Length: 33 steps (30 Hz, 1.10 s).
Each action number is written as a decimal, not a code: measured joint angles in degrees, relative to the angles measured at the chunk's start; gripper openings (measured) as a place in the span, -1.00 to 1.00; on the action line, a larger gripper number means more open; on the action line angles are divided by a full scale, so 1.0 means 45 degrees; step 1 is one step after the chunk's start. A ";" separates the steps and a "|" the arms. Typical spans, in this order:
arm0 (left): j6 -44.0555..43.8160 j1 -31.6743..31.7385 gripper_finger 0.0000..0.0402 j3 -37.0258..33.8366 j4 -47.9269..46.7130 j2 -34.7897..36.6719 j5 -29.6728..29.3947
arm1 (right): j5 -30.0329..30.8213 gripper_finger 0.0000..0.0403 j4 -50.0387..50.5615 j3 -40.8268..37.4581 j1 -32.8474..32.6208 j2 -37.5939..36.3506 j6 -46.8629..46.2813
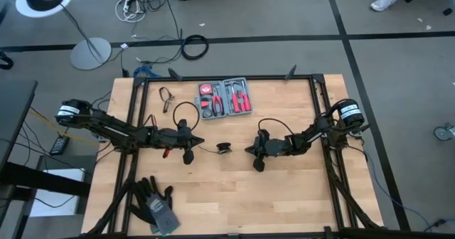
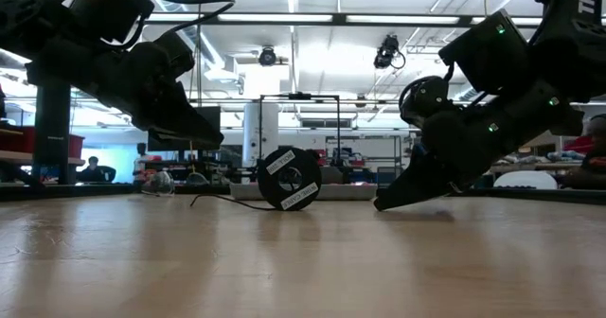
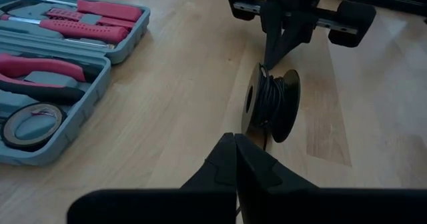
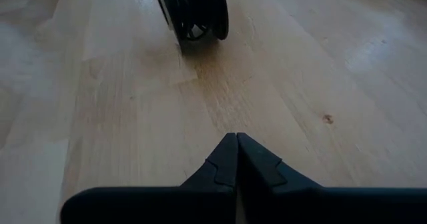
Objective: Coil cords
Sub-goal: Uncoil the black wire from the black spool
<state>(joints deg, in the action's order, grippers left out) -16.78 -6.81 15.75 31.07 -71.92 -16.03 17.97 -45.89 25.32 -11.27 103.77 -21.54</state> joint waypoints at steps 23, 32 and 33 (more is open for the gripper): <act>0.0016 0.0000 -1.00 0.0000 0.0206 -0.0005 -0.0001 | -0.0051 -0.98 -0.0180 0.0000 0.0025 0.0000 0.0049; 0.0010 0.0000 -1.00 -0.0005 0.1401 -0.0005 -0.0005 | -0.0042 -0.95 -0.0520 0.0000 0.0039 0.0000 0.0049; 0.0007 0.0000 -1.00 -0.0005 0.1610 -0.0005 -0.0005 | -0.0042 -0.95 -0.0578 0.0000 0.0039 0.0000 0.0049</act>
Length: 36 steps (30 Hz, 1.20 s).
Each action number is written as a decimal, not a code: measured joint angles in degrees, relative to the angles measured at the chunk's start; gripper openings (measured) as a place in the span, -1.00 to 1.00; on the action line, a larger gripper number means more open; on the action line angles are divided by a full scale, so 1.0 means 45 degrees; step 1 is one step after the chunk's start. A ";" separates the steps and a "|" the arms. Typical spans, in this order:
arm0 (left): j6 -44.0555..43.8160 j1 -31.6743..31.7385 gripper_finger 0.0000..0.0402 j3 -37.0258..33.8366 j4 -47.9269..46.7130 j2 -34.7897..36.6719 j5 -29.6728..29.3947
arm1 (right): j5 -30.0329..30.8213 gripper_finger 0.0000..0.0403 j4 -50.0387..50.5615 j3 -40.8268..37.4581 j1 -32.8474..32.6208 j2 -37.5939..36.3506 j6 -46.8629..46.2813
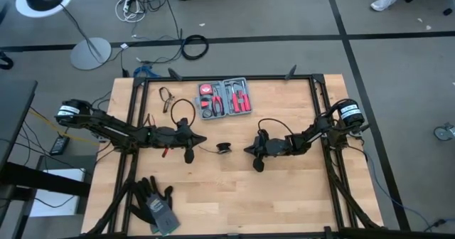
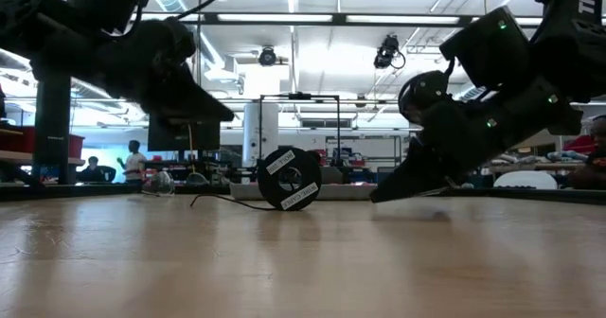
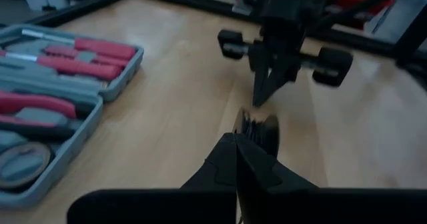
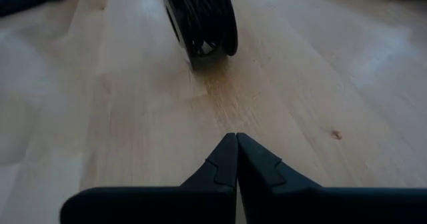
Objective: Coil cords
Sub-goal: Uncoil the black wire from the black spool
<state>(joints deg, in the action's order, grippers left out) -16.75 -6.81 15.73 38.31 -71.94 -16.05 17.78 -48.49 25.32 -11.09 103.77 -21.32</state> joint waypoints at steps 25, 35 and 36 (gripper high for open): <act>-0.0374 -0.0406 -1.00 0.0000 -0.0240 0.0000 0.1063 | -0.1202 -0.99 0.6331 0.5226 0.0799 -0.0053 0.1439; -0.0485 -0.1011 -1.00 0.0000 -0.0879 0.0005 0.0817 | -0.1117 -0.99 1.0918 0.9098 0.0934 -0.0012 0.5411; -0.0600 -0.1015 -1.00 0.0000 -0.0971 0.0005 0.0762 | -0.1122 -0.98 1.1181 0.9214 0.1017 0.0010 0.5449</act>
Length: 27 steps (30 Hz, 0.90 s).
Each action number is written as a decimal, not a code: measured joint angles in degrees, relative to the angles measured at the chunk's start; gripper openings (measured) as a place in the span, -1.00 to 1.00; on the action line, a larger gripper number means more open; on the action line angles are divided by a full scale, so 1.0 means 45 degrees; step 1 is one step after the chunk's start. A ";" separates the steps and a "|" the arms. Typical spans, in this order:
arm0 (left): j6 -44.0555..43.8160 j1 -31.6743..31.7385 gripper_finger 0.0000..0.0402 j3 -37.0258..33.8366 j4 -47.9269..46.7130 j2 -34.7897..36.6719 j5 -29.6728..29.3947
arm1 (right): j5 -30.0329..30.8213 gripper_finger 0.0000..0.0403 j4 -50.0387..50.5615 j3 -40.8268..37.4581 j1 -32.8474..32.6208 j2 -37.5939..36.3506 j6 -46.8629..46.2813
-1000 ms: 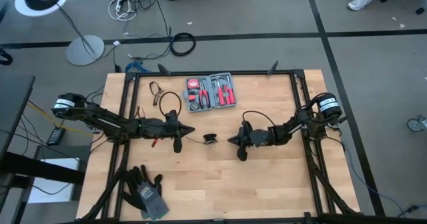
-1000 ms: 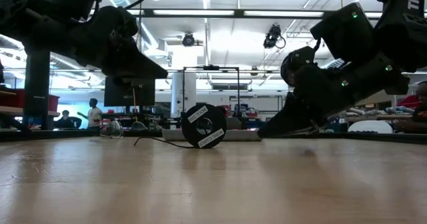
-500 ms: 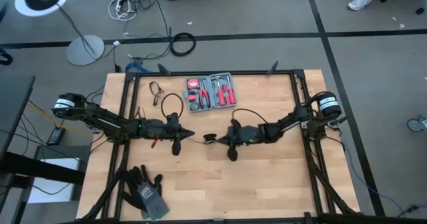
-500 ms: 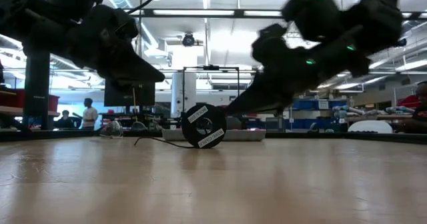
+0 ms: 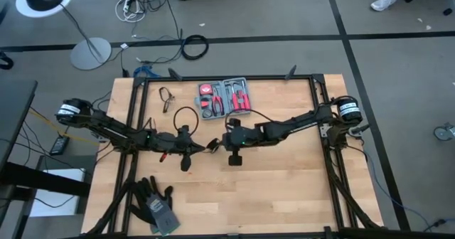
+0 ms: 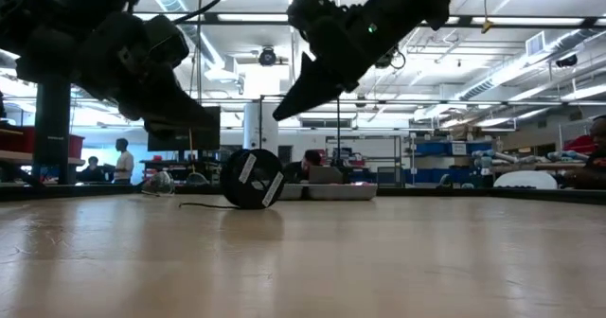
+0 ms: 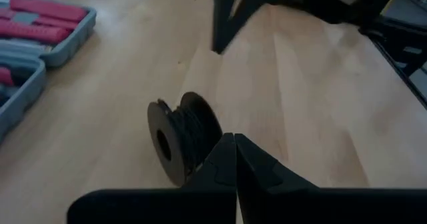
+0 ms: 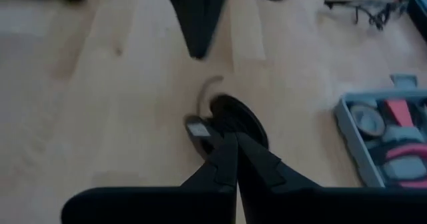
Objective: Coil cords
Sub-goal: Uncoil the black wire from the black spool
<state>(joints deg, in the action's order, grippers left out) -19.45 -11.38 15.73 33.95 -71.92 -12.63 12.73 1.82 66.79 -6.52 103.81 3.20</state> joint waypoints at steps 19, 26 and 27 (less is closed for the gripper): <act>-0.2239 0.0005 -0.72 0.0000 -0.0008 -0.1006 -0.0504 | -0.0532 -0.83 0.2938 -0.0052 0.0387 0.0015 -0.1081; -0.1975 0.0005 -0.42 0.0148 0.1302 -0.2123 -0.1183 | -0.0847 -0.87 0.0939 -0.2240 0.0014 -0.0580 -0.2676; -0.1769 0.0005 -0.40 0.0200 0.1281 -0.2251 -0.1511 | -0.0854 -0.88 0.0352 -0.2702 -0.0062 -0.0720 -0.2992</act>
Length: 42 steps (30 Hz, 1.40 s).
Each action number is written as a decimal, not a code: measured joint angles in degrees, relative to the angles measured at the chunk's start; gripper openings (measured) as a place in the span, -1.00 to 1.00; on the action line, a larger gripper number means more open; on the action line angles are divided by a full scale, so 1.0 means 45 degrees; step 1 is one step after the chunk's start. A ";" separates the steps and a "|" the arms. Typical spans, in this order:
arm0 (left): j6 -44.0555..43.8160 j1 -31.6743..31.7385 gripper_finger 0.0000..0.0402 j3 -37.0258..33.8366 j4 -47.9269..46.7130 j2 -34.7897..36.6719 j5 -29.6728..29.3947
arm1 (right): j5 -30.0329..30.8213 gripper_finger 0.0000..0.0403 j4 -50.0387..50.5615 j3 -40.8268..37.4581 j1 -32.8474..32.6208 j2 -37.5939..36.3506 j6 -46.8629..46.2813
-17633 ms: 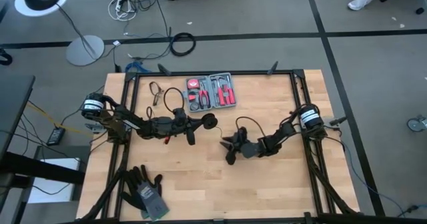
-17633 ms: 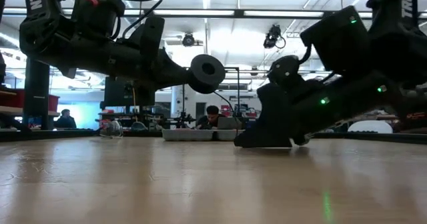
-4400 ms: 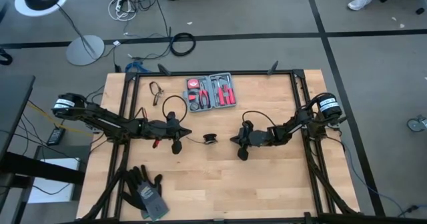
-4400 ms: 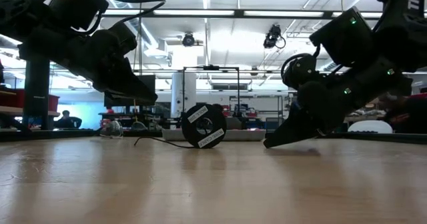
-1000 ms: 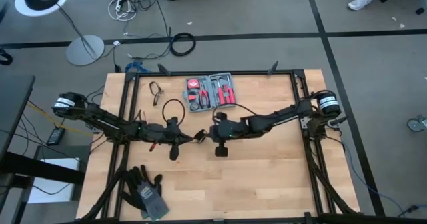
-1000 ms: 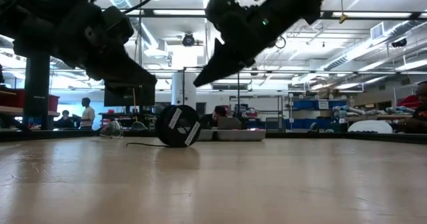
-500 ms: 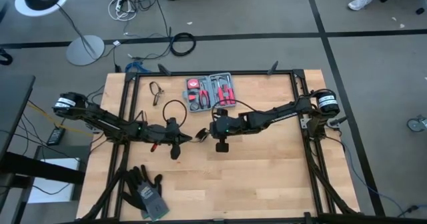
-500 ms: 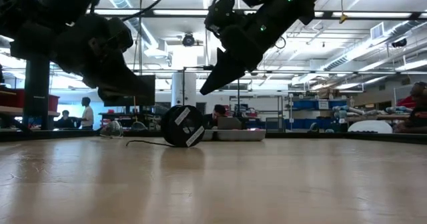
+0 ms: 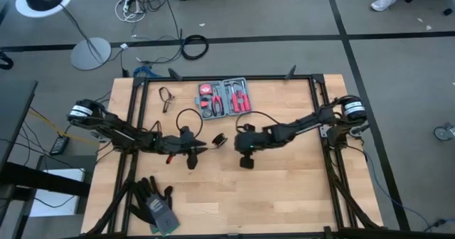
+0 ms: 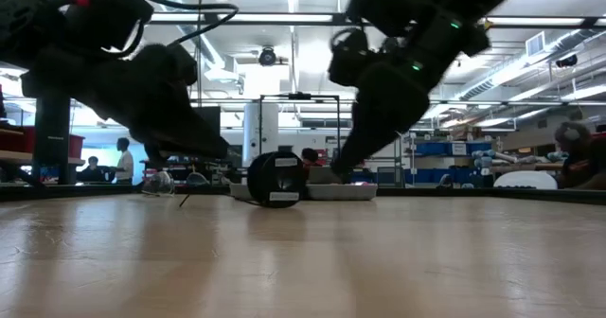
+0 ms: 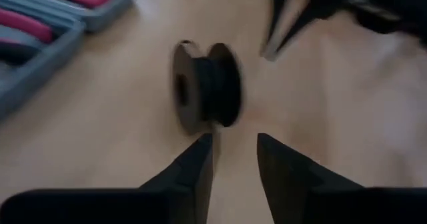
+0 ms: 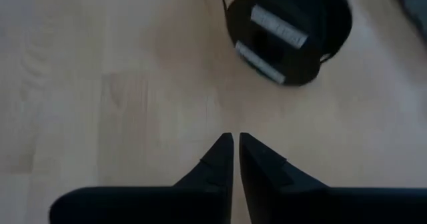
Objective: Coil cords
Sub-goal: Uncoil the black wire from the black spool
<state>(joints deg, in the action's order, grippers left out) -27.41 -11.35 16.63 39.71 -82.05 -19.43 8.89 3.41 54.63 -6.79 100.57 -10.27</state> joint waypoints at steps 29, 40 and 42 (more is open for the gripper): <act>0.1024 0.2171 -0.92 0.3972 -0.0062 -0.5068 0.0143 | 0.0994 -0.95 -0.4944 -0.4181 -0.2301 -0.0766 -0.4115; -0.0191 0.2201 -0.99 0.3875 0.0976 -0.4635 0.1274 | 0.1010 -0.97 -0.5078 -0.4176 -0.2296 -0.0766 -0.3993; -0.0825 0.2234 -0.99 0.3822 0.1585 -0.4544 0.1955 | 0.1010 -0.97 -0.5058 -0.4176 -0.2296 -0.0766 -0.3996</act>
<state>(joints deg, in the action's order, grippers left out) -31.13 -1.30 33.82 46.84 -102.50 -10.63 13.43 -19.35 35.83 -17.12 97.12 -28.25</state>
